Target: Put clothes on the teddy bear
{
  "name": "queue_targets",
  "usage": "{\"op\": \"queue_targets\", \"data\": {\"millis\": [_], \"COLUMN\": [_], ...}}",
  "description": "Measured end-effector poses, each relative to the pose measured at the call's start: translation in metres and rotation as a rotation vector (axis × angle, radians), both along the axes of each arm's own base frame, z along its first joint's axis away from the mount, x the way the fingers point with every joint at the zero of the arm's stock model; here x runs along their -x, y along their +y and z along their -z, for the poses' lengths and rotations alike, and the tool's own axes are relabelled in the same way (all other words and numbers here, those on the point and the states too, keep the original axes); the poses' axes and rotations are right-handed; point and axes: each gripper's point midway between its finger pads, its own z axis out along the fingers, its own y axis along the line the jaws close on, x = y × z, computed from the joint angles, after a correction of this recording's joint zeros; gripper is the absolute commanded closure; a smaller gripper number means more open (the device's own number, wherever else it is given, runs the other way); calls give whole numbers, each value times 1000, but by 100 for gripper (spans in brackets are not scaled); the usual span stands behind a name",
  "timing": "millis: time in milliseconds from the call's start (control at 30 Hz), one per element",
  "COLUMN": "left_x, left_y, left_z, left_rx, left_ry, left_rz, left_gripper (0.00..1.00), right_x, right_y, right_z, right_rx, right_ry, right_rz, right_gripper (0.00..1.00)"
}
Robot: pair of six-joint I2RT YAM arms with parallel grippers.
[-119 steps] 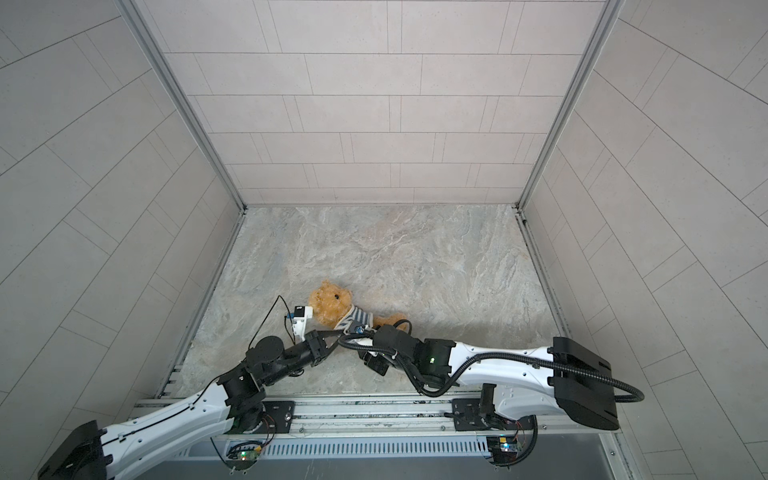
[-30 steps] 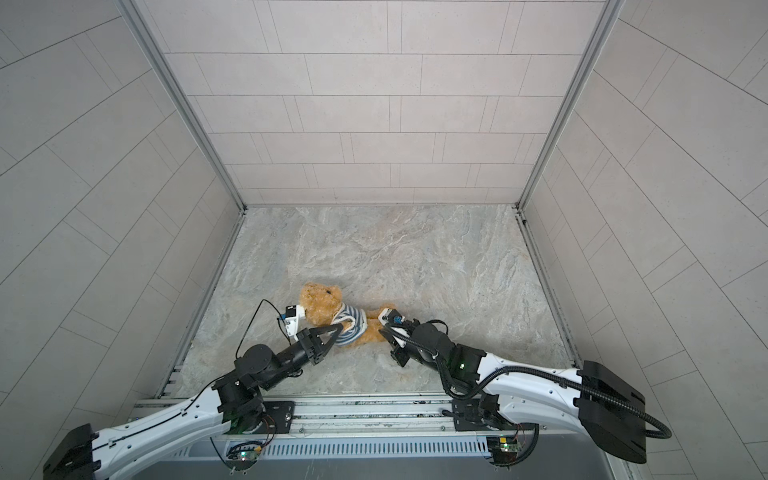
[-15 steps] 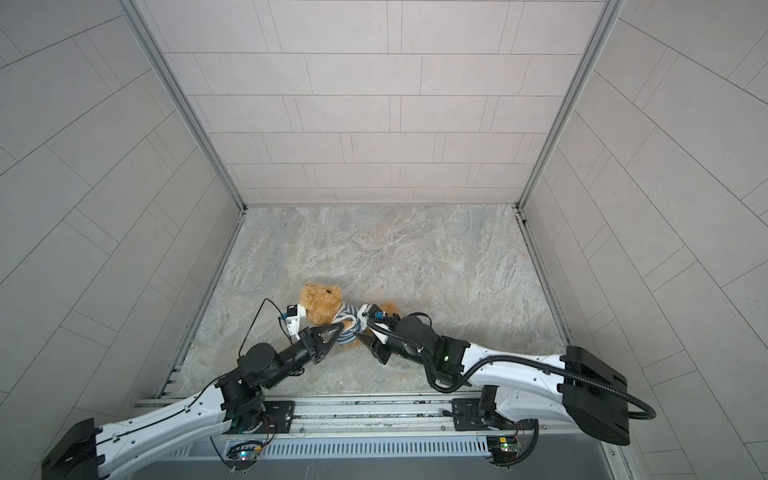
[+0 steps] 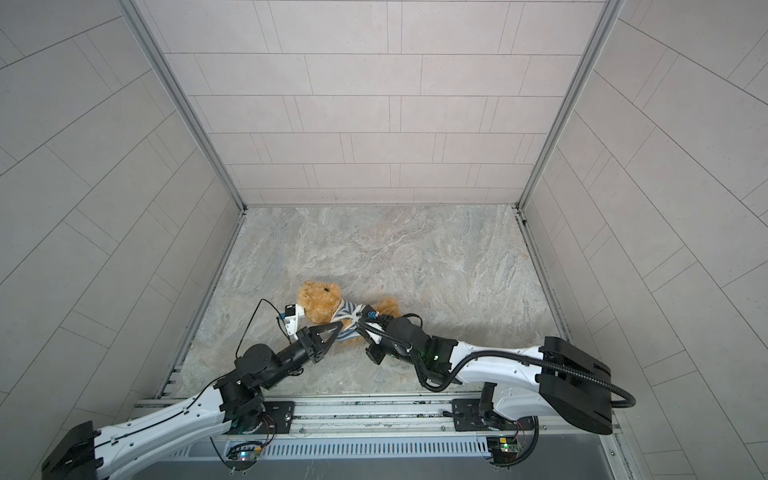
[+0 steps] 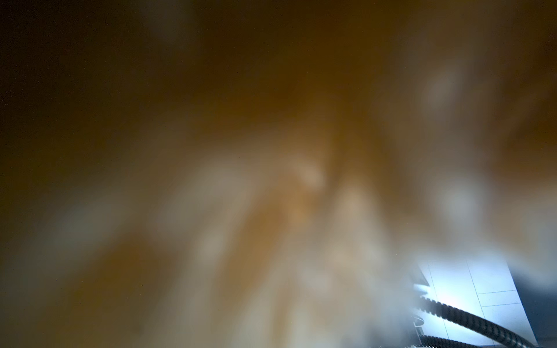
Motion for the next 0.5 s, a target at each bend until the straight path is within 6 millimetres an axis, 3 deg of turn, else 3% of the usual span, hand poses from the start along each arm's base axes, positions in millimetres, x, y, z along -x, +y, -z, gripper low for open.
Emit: {"op": "queue_targets", "data": {"millis": [233,500], "left_x": [2,4], "left_y": [6,8], "left_z": [-12,-12], "left_rx": [38,41], "left_ry": [-25,-23], "left_rz": [-13,-10], "left_gripper": [100,100], "right_x": [-2,-2], "right_y": [-17,-19], "right_z": [-11,-9], "right_rx": [-34,-43], "right_ry": [19,45], "right_rz": [50,65], "right_gripper": [100,100]}}
